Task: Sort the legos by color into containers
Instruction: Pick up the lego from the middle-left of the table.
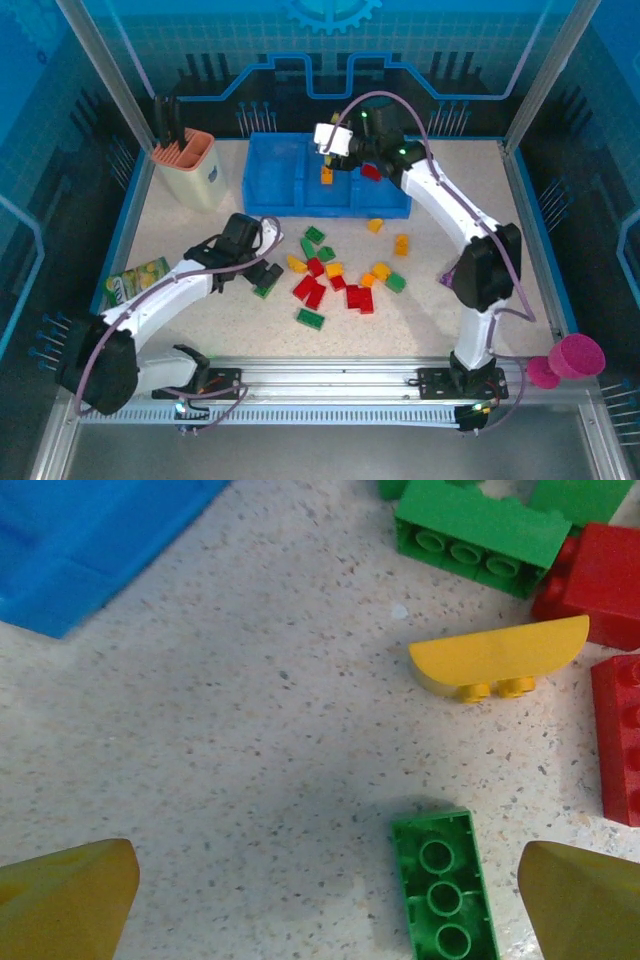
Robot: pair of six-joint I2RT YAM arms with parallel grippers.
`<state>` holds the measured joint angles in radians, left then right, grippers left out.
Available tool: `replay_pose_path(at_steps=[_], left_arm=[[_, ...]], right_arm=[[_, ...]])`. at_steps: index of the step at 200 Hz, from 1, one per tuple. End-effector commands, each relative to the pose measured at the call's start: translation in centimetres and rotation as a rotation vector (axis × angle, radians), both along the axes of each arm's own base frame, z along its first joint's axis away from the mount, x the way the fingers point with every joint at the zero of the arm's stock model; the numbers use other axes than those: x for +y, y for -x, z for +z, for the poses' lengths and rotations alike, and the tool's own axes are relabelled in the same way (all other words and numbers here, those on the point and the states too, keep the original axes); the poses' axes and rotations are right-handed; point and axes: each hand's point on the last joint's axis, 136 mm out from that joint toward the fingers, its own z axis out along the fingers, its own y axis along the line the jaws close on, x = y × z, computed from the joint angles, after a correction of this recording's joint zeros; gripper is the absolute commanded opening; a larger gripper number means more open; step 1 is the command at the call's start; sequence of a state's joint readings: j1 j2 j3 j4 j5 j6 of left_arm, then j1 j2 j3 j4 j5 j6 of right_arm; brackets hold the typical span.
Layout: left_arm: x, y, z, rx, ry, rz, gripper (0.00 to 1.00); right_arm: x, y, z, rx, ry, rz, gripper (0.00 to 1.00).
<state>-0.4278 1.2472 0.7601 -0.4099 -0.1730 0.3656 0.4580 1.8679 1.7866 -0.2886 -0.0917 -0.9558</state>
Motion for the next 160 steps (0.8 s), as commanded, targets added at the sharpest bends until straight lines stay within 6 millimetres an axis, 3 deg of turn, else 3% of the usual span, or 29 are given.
replay_pose_path(at_steps=[1,24,65,134,148,160], left_arm=[[-0.7,0.0,-1.6,0.05,0.016,0.013,0.97],[-1.2,0.7,-4.1,0.17,0.024,0.054,0.92],[-1.4,2.3,-8.3,0.28,-0.014,0.097,0.85],[-1.2,2.0,-8.7,0.292,-0.056,0.113,0.78],[-1.3,2.2,-8.8,0.297,-0.051,0.104,0.58],[-1.4,2.3,-9.0,0.307,-0.055,0.095,0.52]], right_arm=[[-0.7,0.7,0.8,-0.021,-0.135,-0.084,0.81],[-2.4,2.0,0.6,0.012,-0.249,-0.165,0.85],[-4.7,3.9,-1.6,0.106,-0.323,-0.247,0.86],[-6.7,3.4,-3.0,0.1,-0.261,-0.308,0.86],[-6.7,3.2,-3.1,0.096,-0.251,-0.311,0.86],[-6.8,3.1,-3.2,0.092,-0.243,-0.316,0.86]])
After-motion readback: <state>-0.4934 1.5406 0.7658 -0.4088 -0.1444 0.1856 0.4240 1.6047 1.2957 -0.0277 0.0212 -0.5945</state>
